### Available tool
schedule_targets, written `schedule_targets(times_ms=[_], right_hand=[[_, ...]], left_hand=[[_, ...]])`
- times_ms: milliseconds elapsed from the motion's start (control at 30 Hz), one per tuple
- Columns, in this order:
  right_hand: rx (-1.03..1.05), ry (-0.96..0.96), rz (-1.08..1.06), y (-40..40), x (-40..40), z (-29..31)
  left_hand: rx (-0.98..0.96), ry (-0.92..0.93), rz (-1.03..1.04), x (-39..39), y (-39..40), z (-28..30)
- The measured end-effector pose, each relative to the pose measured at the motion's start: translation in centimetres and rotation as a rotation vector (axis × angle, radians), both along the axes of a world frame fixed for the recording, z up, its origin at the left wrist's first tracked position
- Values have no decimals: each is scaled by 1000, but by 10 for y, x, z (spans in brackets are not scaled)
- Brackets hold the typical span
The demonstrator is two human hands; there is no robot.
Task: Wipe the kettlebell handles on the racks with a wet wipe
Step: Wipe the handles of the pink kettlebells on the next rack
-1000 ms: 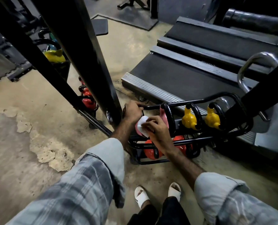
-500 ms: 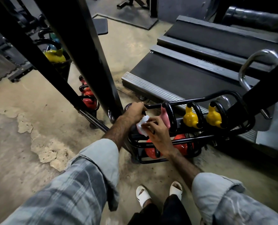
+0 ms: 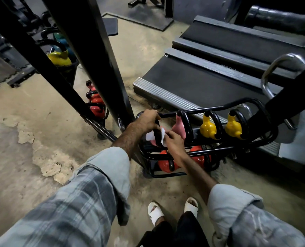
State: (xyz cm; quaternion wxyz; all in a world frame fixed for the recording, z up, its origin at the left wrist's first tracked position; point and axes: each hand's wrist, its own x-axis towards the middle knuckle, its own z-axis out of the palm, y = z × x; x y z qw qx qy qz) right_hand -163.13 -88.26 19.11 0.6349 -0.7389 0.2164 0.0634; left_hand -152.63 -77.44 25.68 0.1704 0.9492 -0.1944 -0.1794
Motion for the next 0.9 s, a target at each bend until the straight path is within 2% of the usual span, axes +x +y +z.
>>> schedule_targets(times_ms=[100,167,233,367,467,500,633,700,767,900], right_hand=[[36,130,131,-4,14,-1],[87,134,198,-8,19,-6],[130,61,202,-13,13,-10],[-76,-175,131,-16,-14,-11],[-145,-241,83,-8,-17,-6],[-114,-207,117,-6,-15,-4],[297,119,235,-12,4,2],[326,184,322,-19,11,7],[318,138,322,-22,12,7],[55,-141,132,-16,-8,5]], left_hand=[[15,21,3,-2,-1,3],[21,5,-1,-2,-3,4],[17,-12,1,-2,-3,4],[13,-14,16,-3,-3,2],[19,-11,8,-3,-2,4],[24,-9,-3,-3,-1,5],[41,-19,-43,-4,-3,9],[50,-19,-33,-5,-3,9],[51,-2,-22,-6,-5,10],[42,3,-14,-6,-6,8]])
